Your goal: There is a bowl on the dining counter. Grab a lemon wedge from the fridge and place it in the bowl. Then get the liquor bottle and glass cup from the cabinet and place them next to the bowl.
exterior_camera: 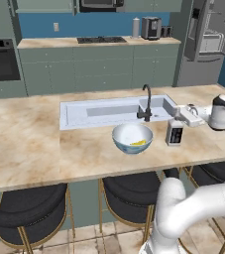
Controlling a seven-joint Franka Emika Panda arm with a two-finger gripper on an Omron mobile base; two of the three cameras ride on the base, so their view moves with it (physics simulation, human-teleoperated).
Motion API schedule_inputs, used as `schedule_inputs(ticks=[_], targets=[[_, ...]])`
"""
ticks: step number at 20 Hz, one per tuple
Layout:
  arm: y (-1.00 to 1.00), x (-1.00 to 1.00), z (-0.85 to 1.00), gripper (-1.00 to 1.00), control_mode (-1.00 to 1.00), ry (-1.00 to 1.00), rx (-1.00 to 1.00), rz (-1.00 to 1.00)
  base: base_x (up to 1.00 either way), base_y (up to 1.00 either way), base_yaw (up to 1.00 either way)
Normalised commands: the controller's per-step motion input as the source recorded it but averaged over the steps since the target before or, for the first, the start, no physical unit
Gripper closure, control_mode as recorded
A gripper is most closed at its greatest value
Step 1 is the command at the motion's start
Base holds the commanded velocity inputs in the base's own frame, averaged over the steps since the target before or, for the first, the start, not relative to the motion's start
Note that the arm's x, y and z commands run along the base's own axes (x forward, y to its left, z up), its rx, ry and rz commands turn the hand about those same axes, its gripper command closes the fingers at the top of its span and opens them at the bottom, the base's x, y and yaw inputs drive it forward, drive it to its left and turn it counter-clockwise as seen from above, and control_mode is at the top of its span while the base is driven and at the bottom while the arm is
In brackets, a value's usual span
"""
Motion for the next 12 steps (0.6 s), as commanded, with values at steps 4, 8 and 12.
schedule_inputs(ticks=[4, 8, 12], targets=[[0.04, 0.33, -0.18, 1.00, -1.00, 0.00, 0.00, 0.03, 0.00, 0.00, 0.00], [0.00, 0.23, -0.21, 1.00, -1.00, 0.00, 0.00, 0.05, 0.00, 0.00, 0.00], [0.00, 0.21, -0.22, 1.00, -1.00, 0.00, 0.00, 0.05, 0.00, 0.00, 0.00]])
